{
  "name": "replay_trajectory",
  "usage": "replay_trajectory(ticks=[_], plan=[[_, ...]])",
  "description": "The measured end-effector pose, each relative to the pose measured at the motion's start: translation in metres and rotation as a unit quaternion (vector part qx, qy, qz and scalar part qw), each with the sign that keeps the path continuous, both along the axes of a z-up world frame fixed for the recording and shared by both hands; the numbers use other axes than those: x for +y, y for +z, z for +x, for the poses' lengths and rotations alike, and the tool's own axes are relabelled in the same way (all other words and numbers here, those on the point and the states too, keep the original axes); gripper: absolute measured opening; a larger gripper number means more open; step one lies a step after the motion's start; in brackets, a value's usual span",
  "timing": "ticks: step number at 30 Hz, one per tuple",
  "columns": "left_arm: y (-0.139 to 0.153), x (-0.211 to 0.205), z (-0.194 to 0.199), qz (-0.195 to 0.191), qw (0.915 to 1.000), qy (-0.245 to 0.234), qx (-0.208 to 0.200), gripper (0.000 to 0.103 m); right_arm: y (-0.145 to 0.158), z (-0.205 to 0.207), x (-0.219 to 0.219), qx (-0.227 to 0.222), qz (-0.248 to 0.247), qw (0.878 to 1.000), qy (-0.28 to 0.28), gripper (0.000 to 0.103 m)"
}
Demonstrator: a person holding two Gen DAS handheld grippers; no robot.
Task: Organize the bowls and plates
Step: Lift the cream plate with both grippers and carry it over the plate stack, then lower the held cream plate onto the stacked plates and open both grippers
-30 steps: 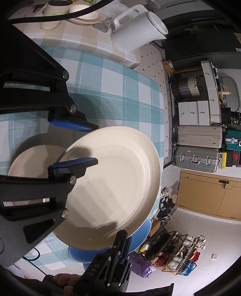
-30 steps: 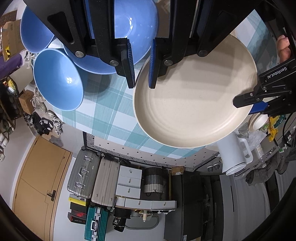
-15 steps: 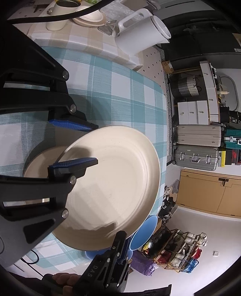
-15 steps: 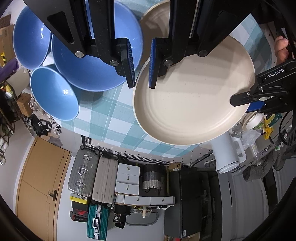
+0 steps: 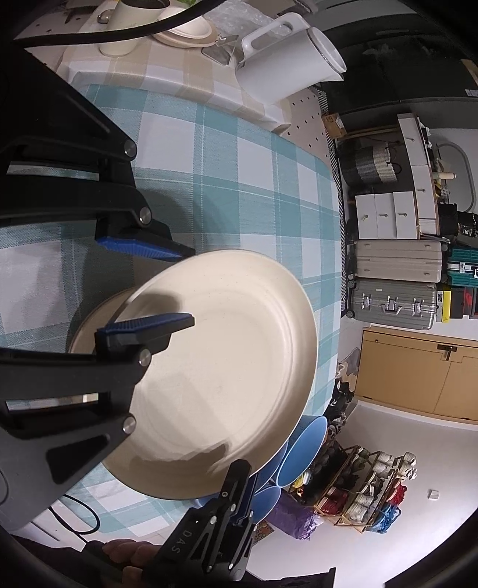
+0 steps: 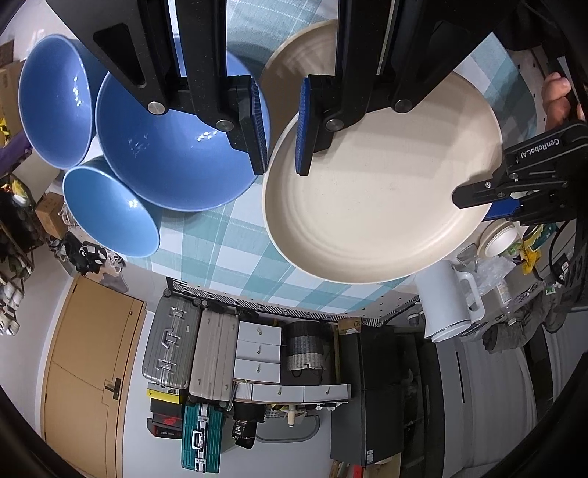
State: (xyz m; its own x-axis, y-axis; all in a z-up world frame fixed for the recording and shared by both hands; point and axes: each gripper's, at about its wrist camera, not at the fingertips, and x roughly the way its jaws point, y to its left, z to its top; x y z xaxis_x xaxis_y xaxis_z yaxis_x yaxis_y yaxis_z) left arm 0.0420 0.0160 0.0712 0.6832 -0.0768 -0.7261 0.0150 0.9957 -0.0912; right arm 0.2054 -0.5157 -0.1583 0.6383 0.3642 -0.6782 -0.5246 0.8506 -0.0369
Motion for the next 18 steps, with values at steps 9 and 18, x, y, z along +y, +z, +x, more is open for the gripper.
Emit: replay_trajectory(ticks=[9, 18], plan=[[-0.012, 0.000, -0.002, 0.005, 0.9999, -0.016, 0.004, 0.024, -0.011, -0.016, 0.001, -0.009, 0.000, 1.000, -0.014, 0.017], [-0.025, 0.000, 0.003, 0.015, 0.9993, -0.030, 0.016, 0.024, -0.020, -0.032, 0.002, -0.018, -0.004, 0.999, -0.031, 0.017]])
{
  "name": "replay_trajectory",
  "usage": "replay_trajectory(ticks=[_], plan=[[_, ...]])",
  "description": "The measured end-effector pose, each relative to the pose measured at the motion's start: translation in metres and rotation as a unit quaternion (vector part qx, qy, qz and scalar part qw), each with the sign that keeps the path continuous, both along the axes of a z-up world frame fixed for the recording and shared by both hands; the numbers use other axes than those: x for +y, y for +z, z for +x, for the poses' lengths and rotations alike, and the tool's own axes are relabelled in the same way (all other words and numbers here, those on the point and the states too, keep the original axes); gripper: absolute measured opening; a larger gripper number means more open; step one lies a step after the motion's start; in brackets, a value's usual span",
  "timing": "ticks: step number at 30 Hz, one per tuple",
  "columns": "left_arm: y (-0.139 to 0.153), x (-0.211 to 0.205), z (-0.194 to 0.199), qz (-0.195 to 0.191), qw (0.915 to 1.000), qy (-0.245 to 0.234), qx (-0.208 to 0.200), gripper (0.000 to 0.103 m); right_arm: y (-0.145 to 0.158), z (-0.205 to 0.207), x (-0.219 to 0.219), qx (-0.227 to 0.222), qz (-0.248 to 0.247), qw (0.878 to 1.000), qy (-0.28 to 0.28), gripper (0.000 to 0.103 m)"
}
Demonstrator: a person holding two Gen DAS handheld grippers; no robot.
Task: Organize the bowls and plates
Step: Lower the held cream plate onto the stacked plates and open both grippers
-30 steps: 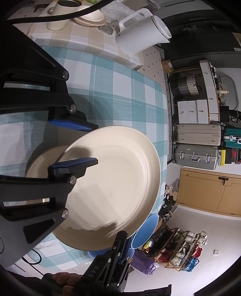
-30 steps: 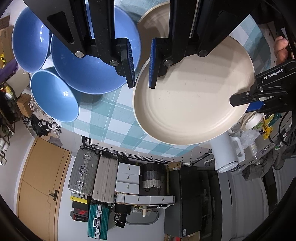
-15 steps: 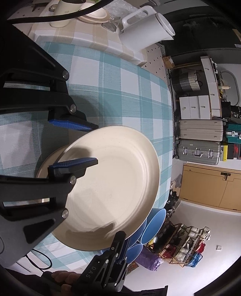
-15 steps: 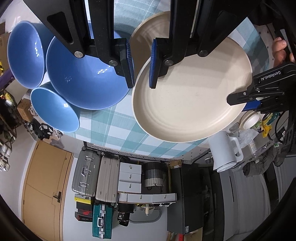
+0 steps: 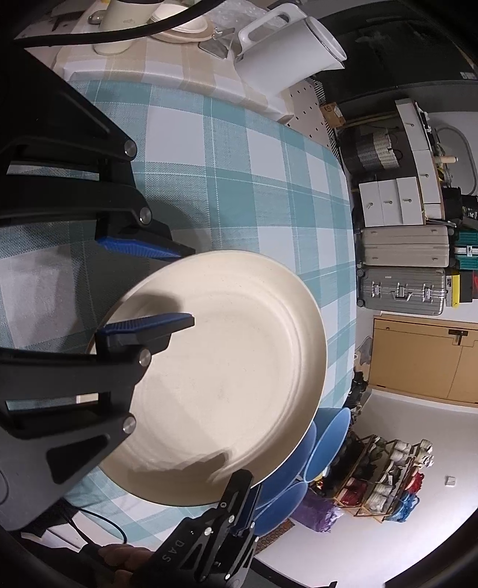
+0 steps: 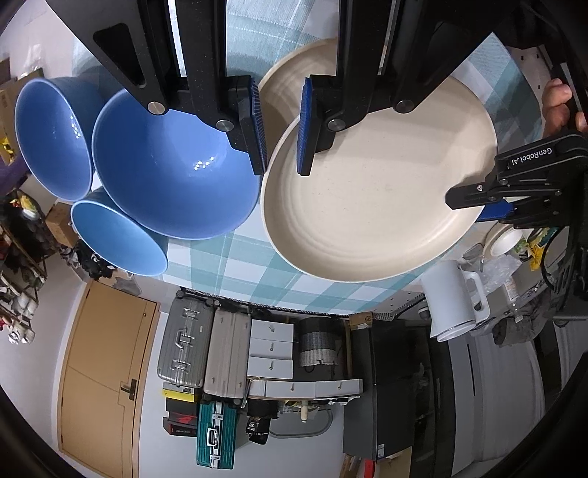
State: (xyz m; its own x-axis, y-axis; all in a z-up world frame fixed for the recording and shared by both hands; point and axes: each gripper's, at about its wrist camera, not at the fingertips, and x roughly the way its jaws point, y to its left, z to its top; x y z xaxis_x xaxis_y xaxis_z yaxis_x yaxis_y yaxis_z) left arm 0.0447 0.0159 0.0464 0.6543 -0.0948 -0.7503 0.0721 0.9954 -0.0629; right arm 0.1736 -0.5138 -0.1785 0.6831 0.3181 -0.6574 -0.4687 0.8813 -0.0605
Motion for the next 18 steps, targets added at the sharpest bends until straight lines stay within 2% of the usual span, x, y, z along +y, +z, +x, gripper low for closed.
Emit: replay_trajectory(ticks=[18], plan=[[-0.031, -0.001, 0.013, 0.022, 0.9991, -0.020, 0.029, 0.024, -0.025, -0.012, -0.004, 0.019, 0.007, 1.000, -0.014, 0.017]])
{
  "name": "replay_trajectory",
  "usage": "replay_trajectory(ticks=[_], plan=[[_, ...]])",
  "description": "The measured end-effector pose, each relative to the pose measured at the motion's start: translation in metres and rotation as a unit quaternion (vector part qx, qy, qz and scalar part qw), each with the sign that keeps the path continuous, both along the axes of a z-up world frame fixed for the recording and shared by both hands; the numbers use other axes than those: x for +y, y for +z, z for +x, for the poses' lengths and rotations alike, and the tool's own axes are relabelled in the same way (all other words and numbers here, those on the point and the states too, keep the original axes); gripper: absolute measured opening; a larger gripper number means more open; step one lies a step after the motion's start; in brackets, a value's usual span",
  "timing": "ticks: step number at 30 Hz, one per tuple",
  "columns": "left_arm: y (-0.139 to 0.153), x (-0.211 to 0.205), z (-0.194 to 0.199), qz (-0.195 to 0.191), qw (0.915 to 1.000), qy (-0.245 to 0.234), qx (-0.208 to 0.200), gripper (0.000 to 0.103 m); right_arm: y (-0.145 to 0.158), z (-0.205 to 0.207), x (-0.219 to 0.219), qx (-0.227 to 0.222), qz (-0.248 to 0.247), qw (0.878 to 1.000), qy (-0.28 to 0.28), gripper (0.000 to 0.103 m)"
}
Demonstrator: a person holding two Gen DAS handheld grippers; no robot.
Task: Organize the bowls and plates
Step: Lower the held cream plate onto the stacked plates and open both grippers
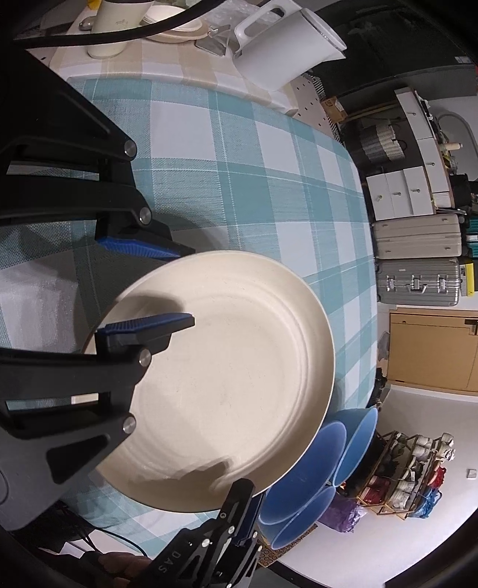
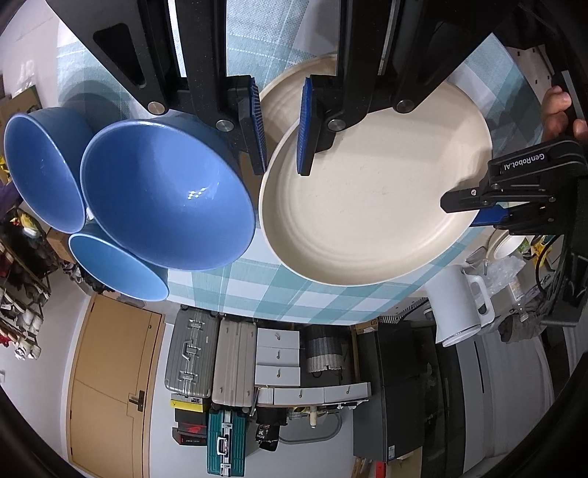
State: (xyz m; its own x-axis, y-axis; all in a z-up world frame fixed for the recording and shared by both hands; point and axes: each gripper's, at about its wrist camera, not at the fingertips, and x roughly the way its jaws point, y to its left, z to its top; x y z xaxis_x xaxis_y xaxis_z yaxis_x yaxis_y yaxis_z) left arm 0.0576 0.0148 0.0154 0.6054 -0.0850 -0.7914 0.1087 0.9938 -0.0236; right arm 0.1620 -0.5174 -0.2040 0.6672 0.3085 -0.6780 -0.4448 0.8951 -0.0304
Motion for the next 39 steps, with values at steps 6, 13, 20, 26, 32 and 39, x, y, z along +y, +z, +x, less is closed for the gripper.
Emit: replay_trajectory(ticks=[6, 13, 20, 26, 32, 39], plan=[[-0.012, -0.001, 0.010, 0.002, 1.0000, 0.001, 0.008, 0.024, -0.009, 0.002, 0.000, 0.008, -0.001, 1.000, -0.005, 0.017], [-0.023, -0.005, 0.015, 0.007, 0.9999, 0.002, 0.011, 0.025, -0.016, 0.005, -0.002, 0.011, -0.002, 1.000, -0.013, 0.017], [-0.031, -0.010, 0.017, 0.009, 0.9999, 0.006, 0.010, 0.025, -0.025, 0.006, -0.003, 0.015, -0.006, 1.000, -0.018, 0.017], [-0.034, -0.012, 0.020, 0.008, 0.9999, 0.005, 0.010, 0.025, -0.027, 0.007, -0.004, 0.013, -0.011, 1.000, -0.024, 0.017], [-0.035, -0.014, 0.019, 0.015, 0.9998, 0.010, 0.005, 0.025, -0.030, 0.005, -0.002, 0.007, -0.020, 0.999, -0.027, 0.017], [-0.036, -0.018, 0.017, 0.024, 0.9996, 0.014, -0.003, 0.025, -0.035, 0.004, 0.000, -0.001, -0.032, 0.999, -0.031, 0.017]])
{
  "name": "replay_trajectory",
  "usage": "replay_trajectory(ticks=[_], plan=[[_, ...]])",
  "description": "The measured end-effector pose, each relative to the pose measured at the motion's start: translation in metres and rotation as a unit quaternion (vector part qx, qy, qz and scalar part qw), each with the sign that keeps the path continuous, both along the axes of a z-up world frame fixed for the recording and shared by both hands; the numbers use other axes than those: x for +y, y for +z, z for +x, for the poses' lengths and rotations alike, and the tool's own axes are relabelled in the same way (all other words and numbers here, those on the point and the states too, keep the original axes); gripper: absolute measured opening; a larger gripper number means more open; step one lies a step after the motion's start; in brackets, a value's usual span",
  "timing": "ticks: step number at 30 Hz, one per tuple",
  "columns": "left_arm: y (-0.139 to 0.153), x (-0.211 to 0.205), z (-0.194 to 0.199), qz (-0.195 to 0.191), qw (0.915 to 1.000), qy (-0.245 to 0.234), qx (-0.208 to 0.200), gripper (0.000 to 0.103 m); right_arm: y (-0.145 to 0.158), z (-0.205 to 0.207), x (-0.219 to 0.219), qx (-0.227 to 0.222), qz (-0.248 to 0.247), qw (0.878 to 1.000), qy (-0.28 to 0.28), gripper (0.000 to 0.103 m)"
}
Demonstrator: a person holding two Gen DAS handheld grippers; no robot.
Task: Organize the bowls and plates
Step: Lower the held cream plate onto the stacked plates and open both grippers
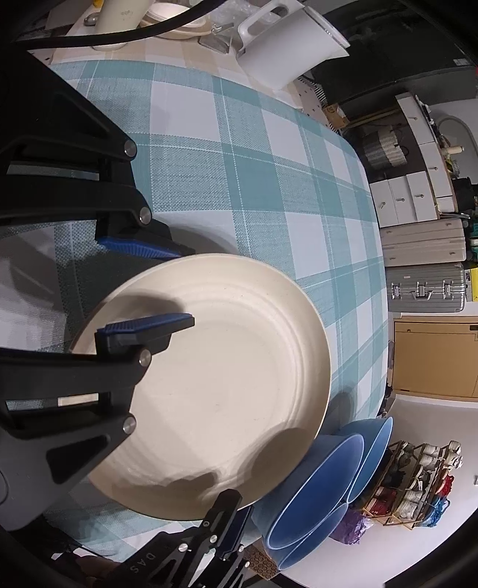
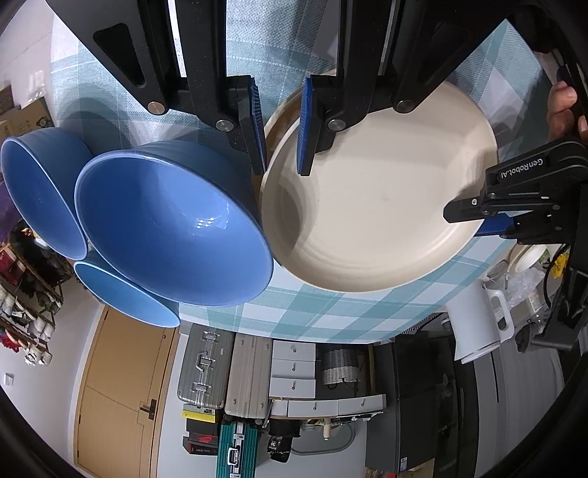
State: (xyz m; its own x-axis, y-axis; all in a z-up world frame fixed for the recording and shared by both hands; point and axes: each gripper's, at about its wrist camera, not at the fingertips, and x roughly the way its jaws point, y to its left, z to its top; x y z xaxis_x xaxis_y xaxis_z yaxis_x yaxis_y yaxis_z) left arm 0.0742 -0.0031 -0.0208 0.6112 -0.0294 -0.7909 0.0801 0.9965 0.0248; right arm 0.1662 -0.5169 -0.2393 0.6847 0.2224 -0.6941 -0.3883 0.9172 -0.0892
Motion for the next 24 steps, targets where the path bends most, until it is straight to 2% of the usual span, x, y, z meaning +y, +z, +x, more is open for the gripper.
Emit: replay_trajectory(ticks=[20, 22, 24], plan=[[-0.007, -0.013, 0.001, 0.031, 0.9995, -0.008, -0.008, 0.025, -0.016, -0.005, 0.006, -0.017, -0.038, 0.999, -0.010, 0.017], [-0.009, -0.017, 0.000, 0.047, 0.9988, -0.007, -0.012, 0.026, -0.016, -0.008, 0.009, -0.015, -0.024, 1.000, 0.012, 0.017], [-0.009, -0.017, 0.001, 0.045, 0.9989, -0.007, -0.011, 0.026, -0.017, -0.012, 0.017, -0.025, -0.038, 0.999, 0.019, 0.017]])
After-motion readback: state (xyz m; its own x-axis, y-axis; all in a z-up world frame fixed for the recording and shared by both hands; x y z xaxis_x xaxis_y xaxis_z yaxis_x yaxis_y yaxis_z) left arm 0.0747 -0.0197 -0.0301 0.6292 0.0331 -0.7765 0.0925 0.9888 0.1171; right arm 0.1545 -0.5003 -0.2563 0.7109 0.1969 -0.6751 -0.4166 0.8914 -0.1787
